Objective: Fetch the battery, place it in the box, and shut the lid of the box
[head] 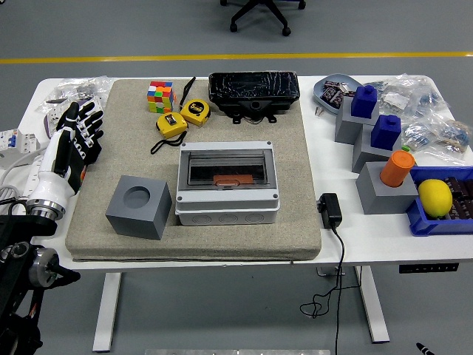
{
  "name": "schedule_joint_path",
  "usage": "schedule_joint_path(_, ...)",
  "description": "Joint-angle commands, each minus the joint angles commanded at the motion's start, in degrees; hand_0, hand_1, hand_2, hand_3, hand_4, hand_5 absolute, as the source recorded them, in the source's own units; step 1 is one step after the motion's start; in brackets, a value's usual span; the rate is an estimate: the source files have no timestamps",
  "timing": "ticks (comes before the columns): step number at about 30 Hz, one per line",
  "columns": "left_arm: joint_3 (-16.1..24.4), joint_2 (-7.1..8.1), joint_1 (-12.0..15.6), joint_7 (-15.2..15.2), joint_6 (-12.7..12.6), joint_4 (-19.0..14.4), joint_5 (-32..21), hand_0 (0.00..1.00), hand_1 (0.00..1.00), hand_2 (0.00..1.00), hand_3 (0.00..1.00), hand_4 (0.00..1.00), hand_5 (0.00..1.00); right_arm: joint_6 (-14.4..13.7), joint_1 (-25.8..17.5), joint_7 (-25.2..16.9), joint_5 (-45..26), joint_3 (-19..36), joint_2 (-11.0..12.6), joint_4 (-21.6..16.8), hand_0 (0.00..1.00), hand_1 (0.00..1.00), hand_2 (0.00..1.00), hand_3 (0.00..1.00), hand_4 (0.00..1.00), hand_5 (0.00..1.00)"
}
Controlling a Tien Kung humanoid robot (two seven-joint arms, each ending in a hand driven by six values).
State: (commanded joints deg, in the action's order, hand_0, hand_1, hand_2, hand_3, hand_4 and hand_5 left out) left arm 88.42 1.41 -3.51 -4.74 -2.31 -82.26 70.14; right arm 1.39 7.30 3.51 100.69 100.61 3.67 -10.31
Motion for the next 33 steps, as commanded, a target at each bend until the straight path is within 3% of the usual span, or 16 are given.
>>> schedule_joint_path(2, -0.5, -0.27, 0.2, -0.3, -0.3, -0.4, 0.2, 0.768, 0.799, 0.765, 0.787, 0.998, 0.998, 0.2, 0.0, -0.7, -4.4, 1.2, 0.0, 0.0, 0.920, 0.783, 0.732, 0.740, 0.998, 0.981)
schedule_joint_path(3, -0.9, -0.31, 0.2, -0.3, -0.4, -0.5, 0.3, 0.757, 0.778, 0.753, 0.776, 0.998, 0.998, 0.3, 0.0, -0.8, -6.1, 2.0, 0.0, 0.0, 0.924, 0.717, 0.661, 0.676, 0.998, 0.928)
schedule_joint_path(8, -3.3, -0.38, 0.3, -1.2, -1.5, -1.2, 0.2, 0.757, 0.778, 0.753, 0.776, 0.998, 0.998, -0.4, -0.5, -3.2, -12.1, 4.8, -0.1, 0.0, 0.924, 0.717, 0.661, 0.676, 0.998, 0.928)
schedule_joint_path(9, -3.6, -0.41, 0.3, -1.3, -1.6, -1.3, 0.3, 0.742, 0.767, 0.745, 0.766, 0.998, 0.998, -0.5, -0.6, -3.7, -14.1, 4.5, -0.1, 0.0, 0.672, 0.526, 0.534, 0.595, 0.998, 0.717)
schedule_joint_path(14, -5.7, -0.20, 0.8, -1.5, -3.0, -2.1, 0.1, 0.742, 0.767, 0.745, 0.766, 0.998, 0.998, 0.5, -0.7, -4.3, -25.4, -2.3, -0.2, 0.0, 0.672, 0.526, 0.534, 0.595, 0.998, 0.717)
schedule_joint_path(15, -5.9, -0.18, 0.9, -1.5, -3.1, -2.2, -0.1, 0.735, 0.755, 0.737, 0.752, 0.998, 0.998, 0.6, -0.6, -4.4, -27.5, -3.6, -0.3, 0.0, 0.737, 0.632, 0.660, 0.738, 0.998, 0.970)
schedule_joint_path(22, -6.9, -0.03, 0.9, -1.7, -3.8, -2.7, 0.0, 0.721, 0.748, 0.725, 0.746, 0.998, 0.998, 0.7, -0.8, -9.0, -39.7, -17.5, 0.8, 0.0, 0.737, 0.639, 0.655, 0.729, 0.998, 0.998)
schedule_joint_path(26, -7.5, 0.18, 0.9, -1.7, -4.0, -2.8, 0.6, 0.721, 0.748, 0.725, 0.746, 0.998, 0.998, -2.3, -0.5, -10.9, -37.3, -26.9, 1.2, 0.0, 0.737, 0.639, 0.655, 0.729, 0.998, 0.998)
schedule_joint_path(27, -7.7, 0.23, 0.9, -1.7, -4.0, -2.9, 0.6, 0.720, 0.744, 0.718, 0.738, 0.998, 0.998, -3.2, -0.4, -11.2, -37.2, -29.2, 1.4, 0.0, 0.730, 0.629, 0.635, 0.641, 0.998, 0.998)
schedule_joint_path(32, -8.1, 0.34, 0.9, -1.9, -4.4, -3.4, 0.3, 0.720, 0.744, 0.718, 0.738, 0.998, 0.998, -6.3, -0.6, -11.2, -37.9, -36.2, 1.9, 0.0, 0.730, 0.629, 0.635, 0.641, 0.998, 0.998)
schedule_joint_path(33, -8.3, 0.40, 0.9, -1.9, -4.4, -3.4, 0.2, 0.719, 0.733, 0.704, 0.728, 0.998, 0.998, -7.0, -0.7, -10.6, -36.7, -36.0, 2.0, 0.0, 0.645, 0.510, 0.496, 0.408, 0.979, 0.879)
